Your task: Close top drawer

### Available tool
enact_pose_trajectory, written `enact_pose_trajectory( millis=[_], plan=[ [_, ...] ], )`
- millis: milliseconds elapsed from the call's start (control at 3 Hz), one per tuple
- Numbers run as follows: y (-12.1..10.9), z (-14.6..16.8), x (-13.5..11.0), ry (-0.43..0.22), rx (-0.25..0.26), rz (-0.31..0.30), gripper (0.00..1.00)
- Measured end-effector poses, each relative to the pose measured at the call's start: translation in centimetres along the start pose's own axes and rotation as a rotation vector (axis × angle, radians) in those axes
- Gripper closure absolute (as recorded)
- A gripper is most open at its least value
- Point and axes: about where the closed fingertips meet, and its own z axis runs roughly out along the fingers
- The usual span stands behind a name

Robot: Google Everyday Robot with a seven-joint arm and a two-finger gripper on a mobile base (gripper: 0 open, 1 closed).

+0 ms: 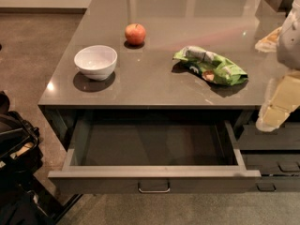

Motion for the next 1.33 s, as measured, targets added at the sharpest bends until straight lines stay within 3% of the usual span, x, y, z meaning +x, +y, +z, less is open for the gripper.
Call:
enact_pose_trajectory(
  millis=[333,667,1000,1333],
  plan=[
    [3.3,0.7,1.3,-0.084,0.016,0.043,0.00],
    [7.1,3.9,4.1,-0.202,0.035,0.139,0.00],
    [8.6,5.5,5.4,-0.254,0.052,0.221,0.19],
    [8.6,5.5,5.3,-0.254,0.051,0.221,0.41]
  ],
)
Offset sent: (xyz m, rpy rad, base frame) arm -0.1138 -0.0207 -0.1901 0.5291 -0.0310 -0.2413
